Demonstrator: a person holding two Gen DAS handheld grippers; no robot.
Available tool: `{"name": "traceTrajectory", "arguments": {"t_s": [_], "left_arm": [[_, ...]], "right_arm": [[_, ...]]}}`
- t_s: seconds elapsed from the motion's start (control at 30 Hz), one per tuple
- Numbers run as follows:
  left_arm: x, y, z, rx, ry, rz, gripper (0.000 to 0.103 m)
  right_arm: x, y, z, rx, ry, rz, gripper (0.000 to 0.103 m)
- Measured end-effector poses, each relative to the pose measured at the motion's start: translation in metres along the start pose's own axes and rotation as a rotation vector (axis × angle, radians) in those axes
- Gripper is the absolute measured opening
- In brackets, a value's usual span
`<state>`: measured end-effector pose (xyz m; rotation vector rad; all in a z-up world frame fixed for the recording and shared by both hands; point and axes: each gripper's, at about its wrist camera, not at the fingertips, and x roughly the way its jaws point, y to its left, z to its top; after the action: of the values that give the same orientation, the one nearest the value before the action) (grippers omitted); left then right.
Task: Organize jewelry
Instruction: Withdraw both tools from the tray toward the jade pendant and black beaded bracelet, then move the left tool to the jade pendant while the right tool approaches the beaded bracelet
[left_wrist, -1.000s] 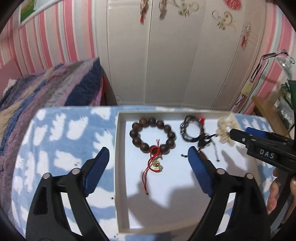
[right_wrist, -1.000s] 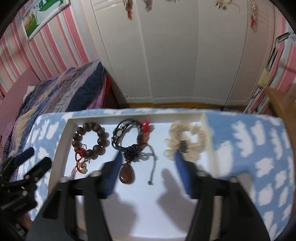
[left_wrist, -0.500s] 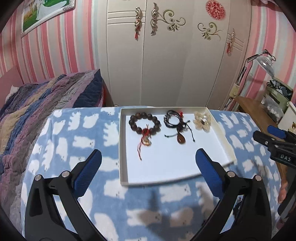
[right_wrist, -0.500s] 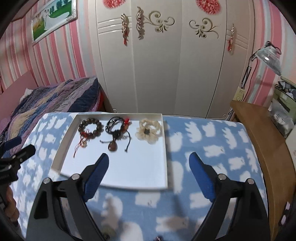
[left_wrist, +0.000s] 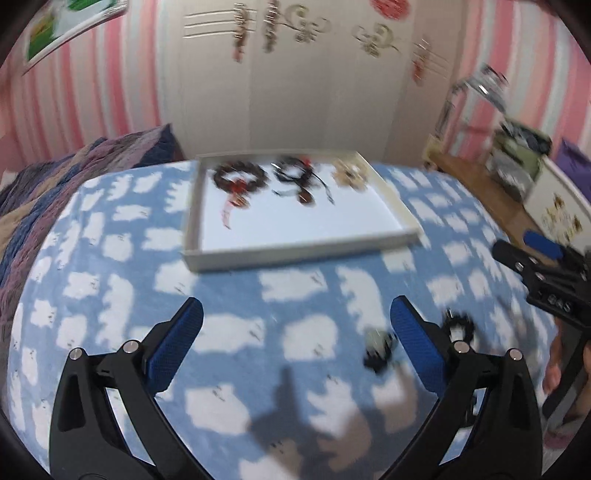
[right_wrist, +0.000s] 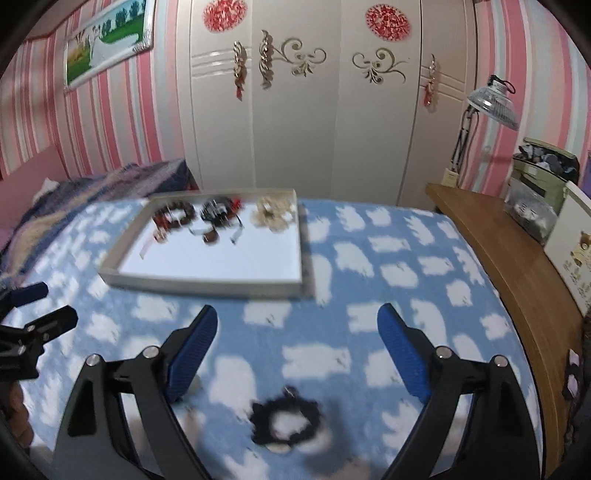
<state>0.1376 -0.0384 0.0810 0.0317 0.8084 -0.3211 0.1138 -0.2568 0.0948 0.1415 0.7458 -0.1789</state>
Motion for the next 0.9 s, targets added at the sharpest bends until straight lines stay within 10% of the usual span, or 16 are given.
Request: {"name": "traceTrajectory", "arguments": {"t_s": [0.9], "left_arm": [[0.06,-0.063,-0.042,0.026,0.256,-0.088,0.095]], "right_arm": [[0.03,-0.033,-0.069,0.003,0.157,-0.036,0.088]]}}
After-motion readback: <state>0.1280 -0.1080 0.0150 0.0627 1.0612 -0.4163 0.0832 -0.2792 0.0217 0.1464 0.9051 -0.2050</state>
